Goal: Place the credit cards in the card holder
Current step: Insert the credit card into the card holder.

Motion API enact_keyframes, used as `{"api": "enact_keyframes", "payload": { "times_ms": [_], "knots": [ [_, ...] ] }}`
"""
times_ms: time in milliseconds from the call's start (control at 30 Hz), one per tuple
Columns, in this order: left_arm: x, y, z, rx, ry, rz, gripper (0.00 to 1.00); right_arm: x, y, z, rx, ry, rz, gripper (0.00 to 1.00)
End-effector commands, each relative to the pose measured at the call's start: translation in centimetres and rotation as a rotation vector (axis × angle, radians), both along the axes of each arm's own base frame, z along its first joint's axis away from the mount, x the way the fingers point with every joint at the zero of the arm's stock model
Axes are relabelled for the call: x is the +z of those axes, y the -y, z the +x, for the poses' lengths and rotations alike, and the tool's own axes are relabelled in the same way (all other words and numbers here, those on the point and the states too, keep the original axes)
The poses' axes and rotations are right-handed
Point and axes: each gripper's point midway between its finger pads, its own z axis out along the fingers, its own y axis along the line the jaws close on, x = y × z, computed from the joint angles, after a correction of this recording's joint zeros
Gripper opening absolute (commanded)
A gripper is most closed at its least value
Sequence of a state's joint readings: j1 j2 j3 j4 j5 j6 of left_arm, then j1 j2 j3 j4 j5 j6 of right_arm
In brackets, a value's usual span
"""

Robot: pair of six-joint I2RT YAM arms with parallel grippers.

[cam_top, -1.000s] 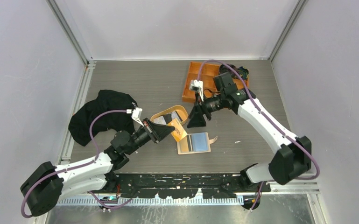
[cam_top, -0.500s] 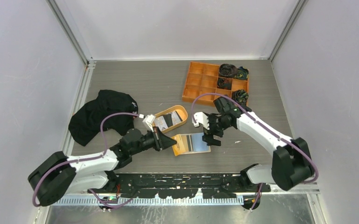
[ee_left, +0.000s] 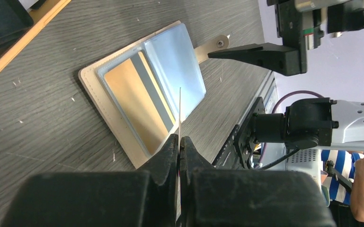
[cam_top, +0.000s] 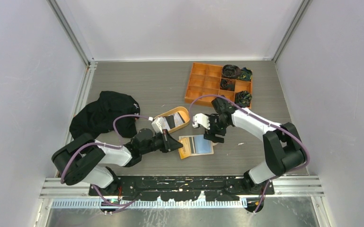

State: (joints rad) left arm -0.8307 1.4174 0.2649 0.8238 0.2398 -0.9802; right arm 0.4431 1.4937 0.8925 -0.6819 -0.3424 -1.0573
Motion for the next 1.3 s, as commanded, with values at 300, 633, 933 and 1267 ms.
{"api": "enact_keyframes", "payload": {
  "times_ms": [300, 633, 933, 1267],
  "knots": [
    [2.8, 2.3, 3.0, 0.047, 0.076, -0.134, 0.00, -1.5, -1.7, -0.1, 0.132, -0.027, -0.059, 0.70],
    [1.5, 1.3, 2.9, 0.075, 0.052, -0.069, 0.00, -2.8, -3.0, -3.8, 0.364, -0.103, -0.125, 0.56],
    [0.8, -0.4, 1.4, 0.092, -0.012, -0.029, 0.00, -2.6, -4.2, -4.6, 0.399, -0.101, -0.107, 0.54],
    [0.6, 0.2, 0.5, 0.174, -0.046, -0.102, 0.00, -2.1, -4.9, -4.3, 0.342, -0.093, -0.081, 0.54]
  ]
}}
